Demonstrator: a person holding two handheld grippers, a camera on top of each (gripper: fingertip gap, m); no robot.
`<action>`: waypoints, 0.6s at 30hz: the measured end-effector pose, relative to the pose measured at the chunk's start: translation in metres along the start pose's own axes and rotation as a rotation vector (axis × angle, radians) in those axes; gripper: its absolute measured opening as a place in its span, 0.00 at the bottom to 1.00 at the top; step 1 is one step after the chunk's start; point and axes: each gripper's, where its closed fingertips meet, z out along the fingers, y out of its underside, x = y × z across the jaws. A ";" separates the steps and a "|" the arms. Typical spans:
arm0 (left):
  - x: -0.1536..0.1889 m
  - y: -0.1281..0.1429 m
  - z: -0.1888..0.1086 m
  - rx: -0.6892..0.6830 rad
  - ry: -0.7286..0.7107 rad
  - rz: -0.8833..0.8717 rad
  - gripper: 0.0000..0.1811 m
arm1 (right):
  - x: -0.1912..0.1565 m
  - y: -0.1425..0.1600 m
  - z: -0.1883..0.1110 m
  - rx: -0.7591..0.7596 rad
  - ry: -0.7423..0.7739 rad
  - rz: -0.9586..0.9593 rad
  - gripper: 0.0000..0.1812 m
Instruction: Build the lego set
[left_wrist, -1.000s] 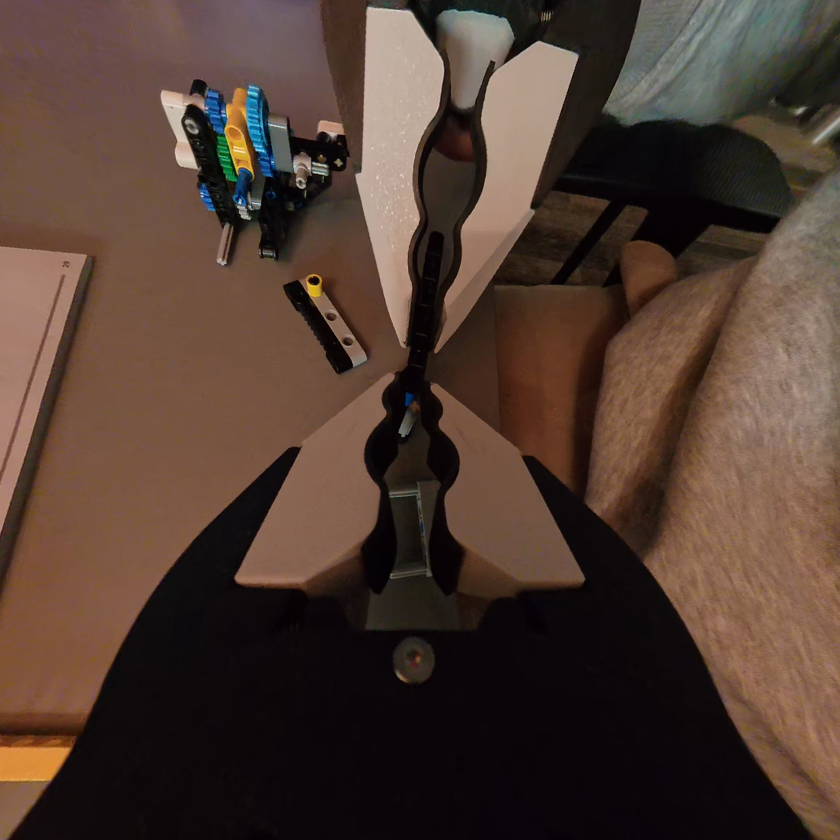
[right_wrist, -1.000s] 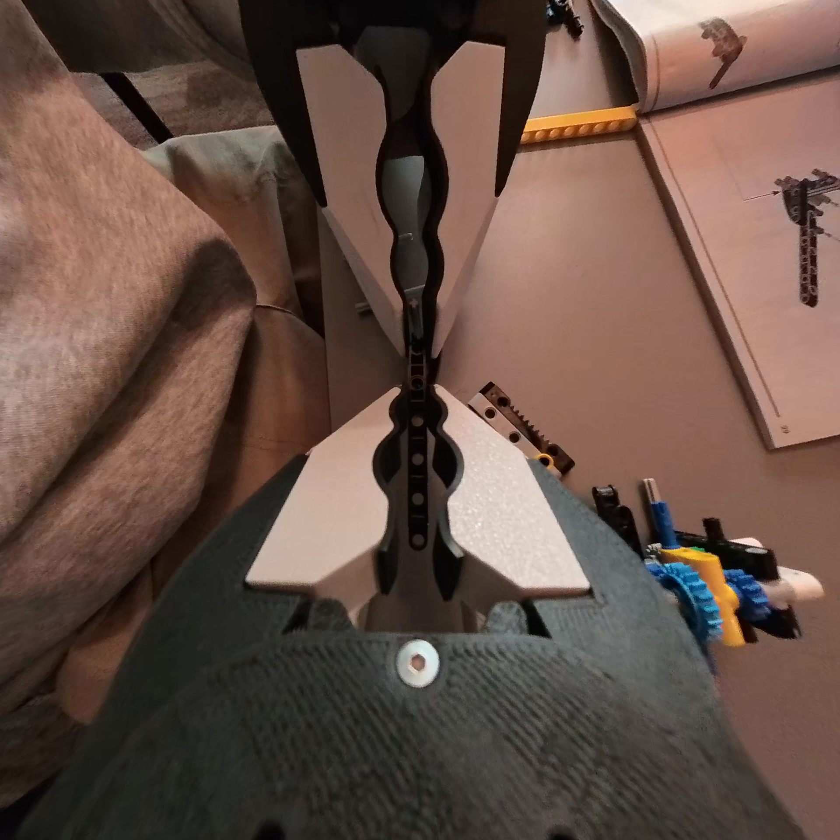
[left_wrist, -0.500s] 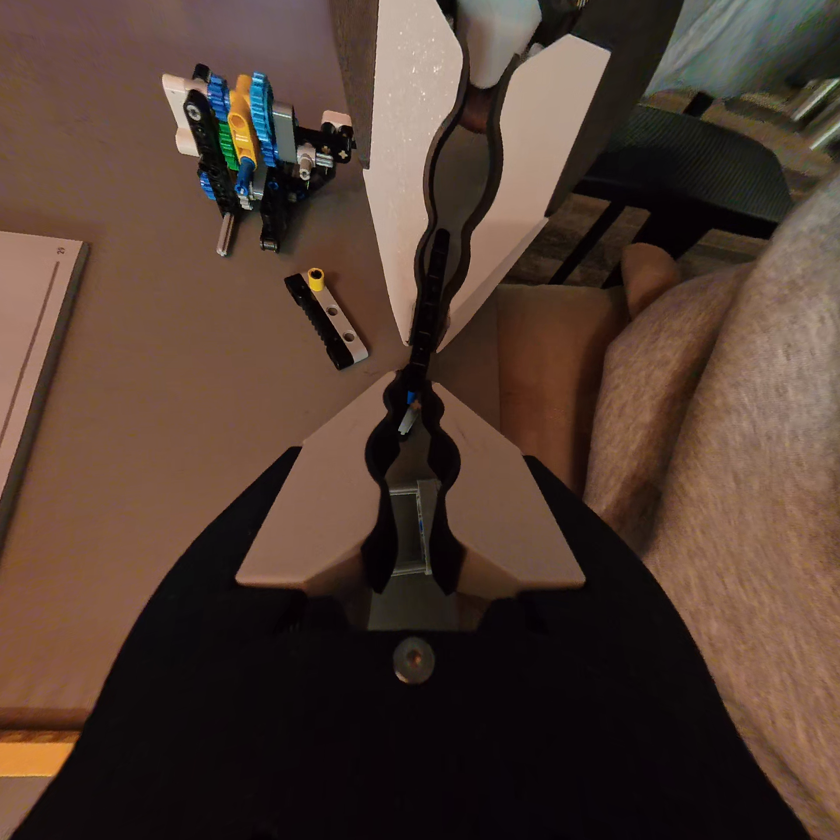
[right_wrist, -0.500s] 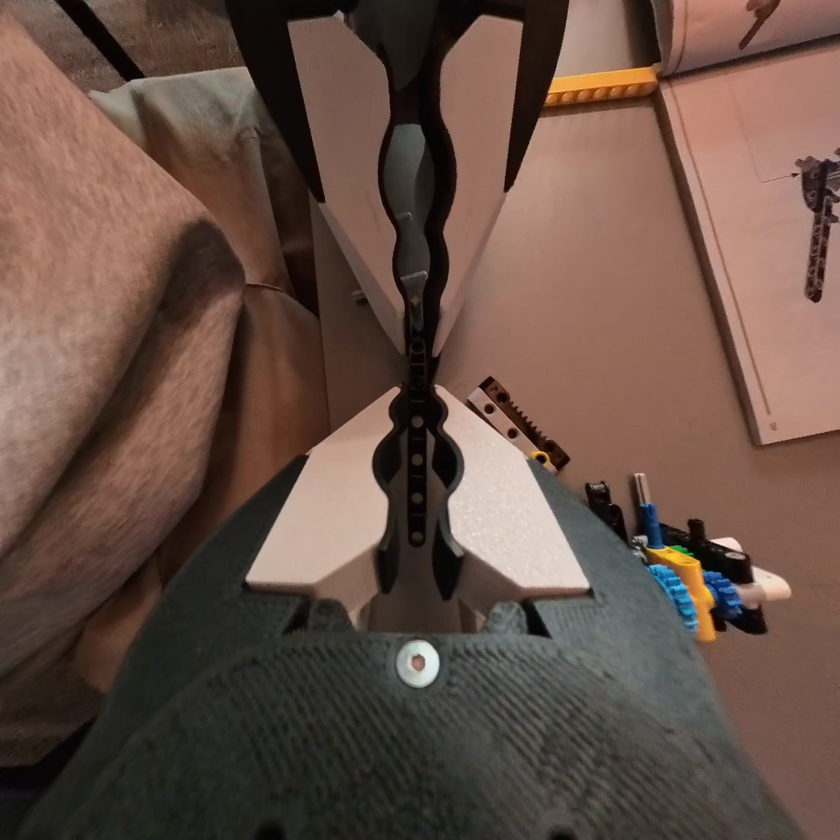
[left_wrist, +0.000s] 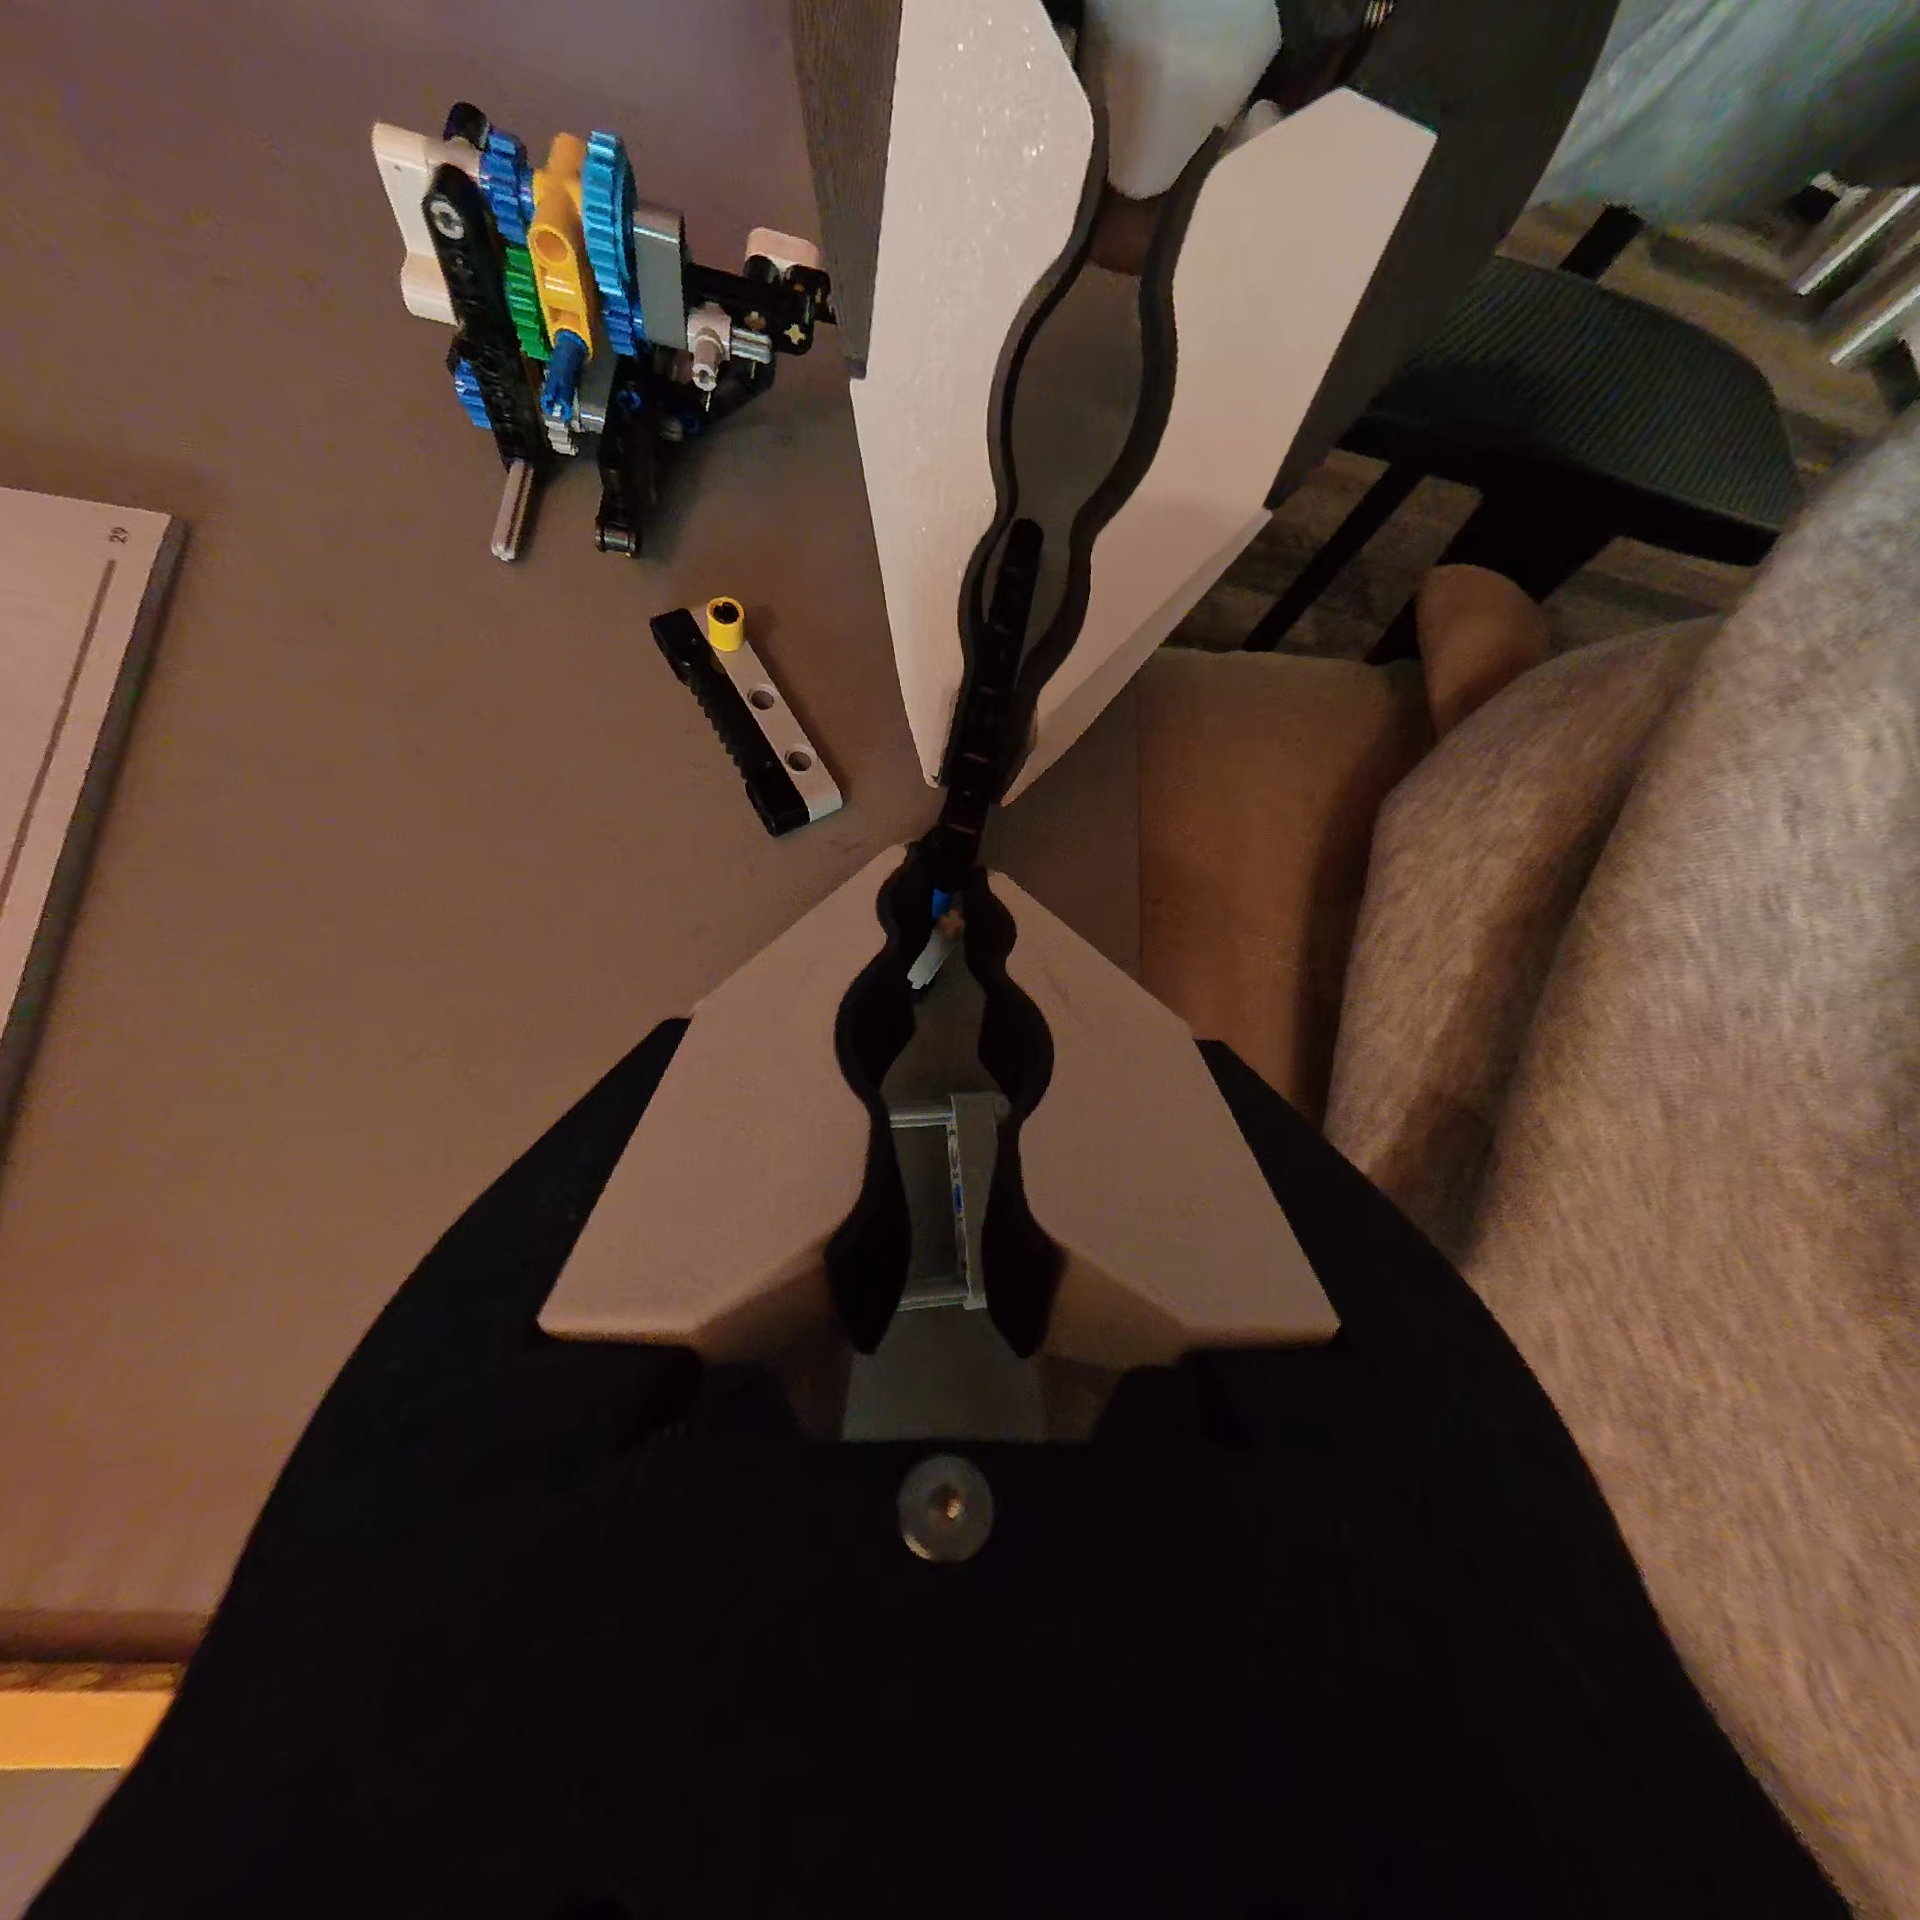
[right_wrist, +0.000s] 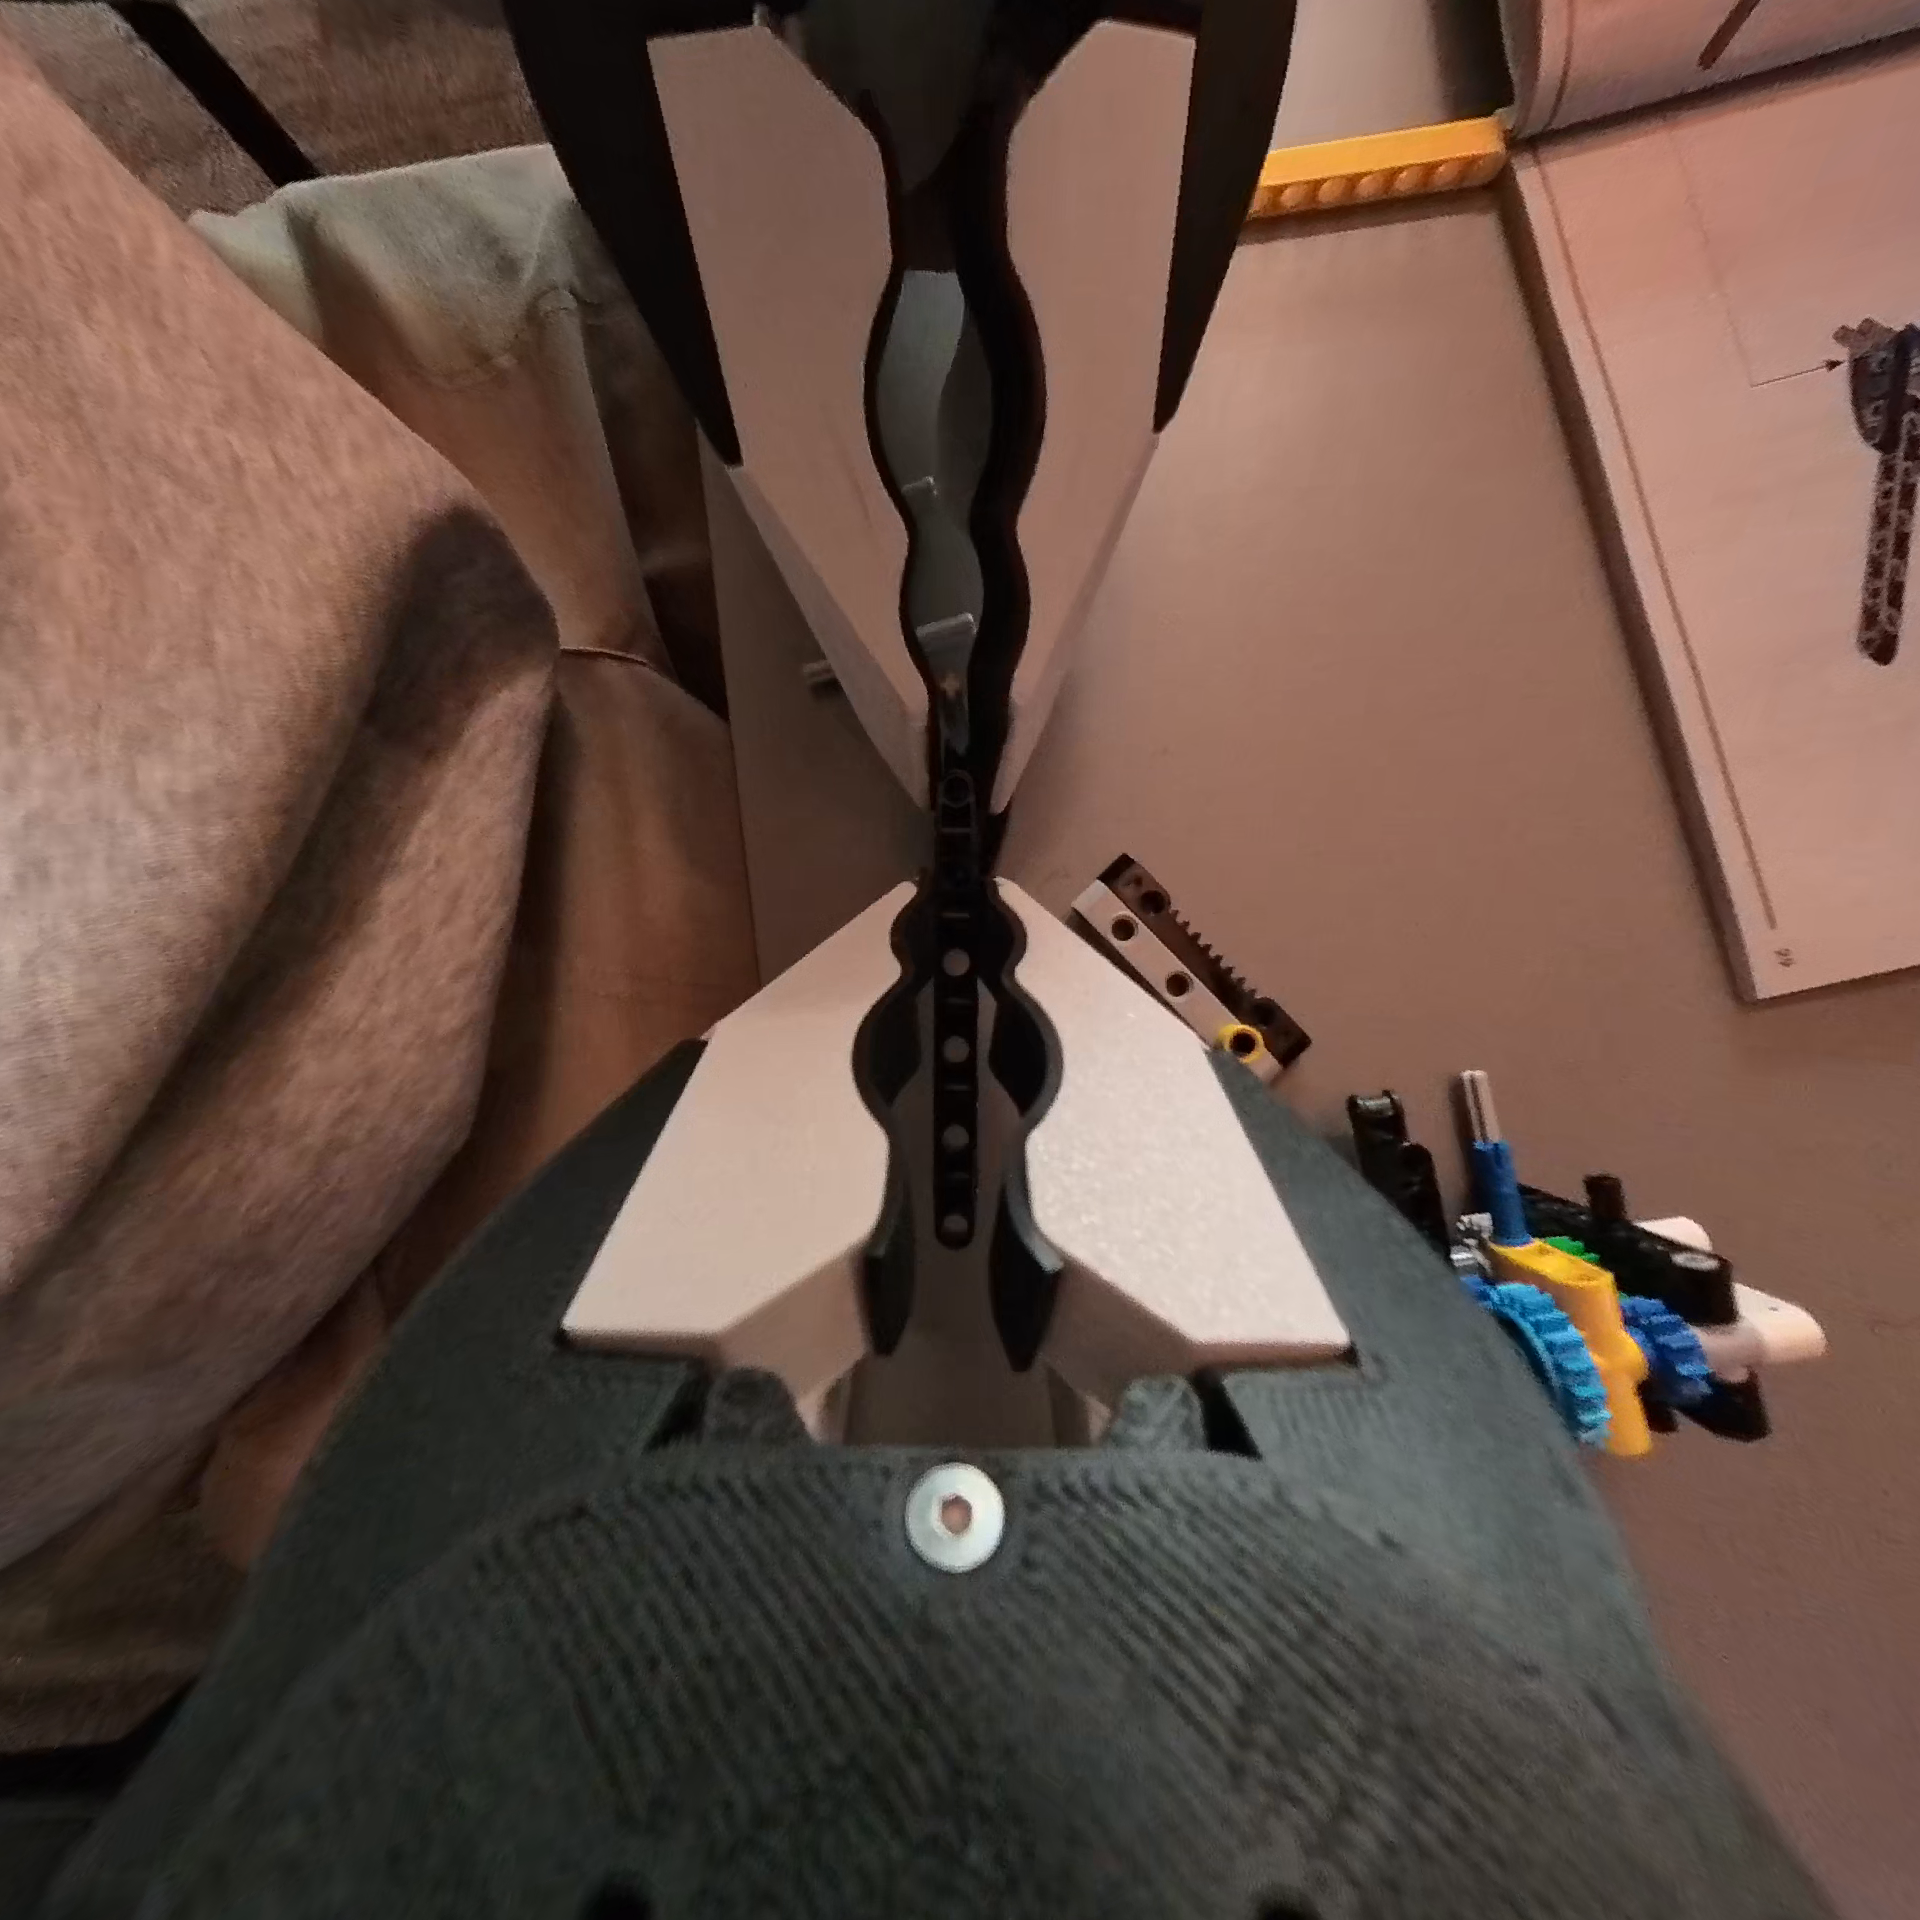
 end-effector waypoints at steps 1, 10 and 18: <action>0.000 0.000 0.000 0.000 -0.001 0.001 0.03 | 0.000 0.000 0.000 -0.006 -0.001 0.001 0.04; 0.000 0.001 0.000 -0.011 -0.003 -0.006 0.03 | 0.000 0.001 0.001 -0.045 -0.016 0.012 0.04; 0.000 0.001 0.000 -0.011 0.000 -0.009 0.03 | 0.000 0.001 0.001 -0.109 0.006 0.011 0.04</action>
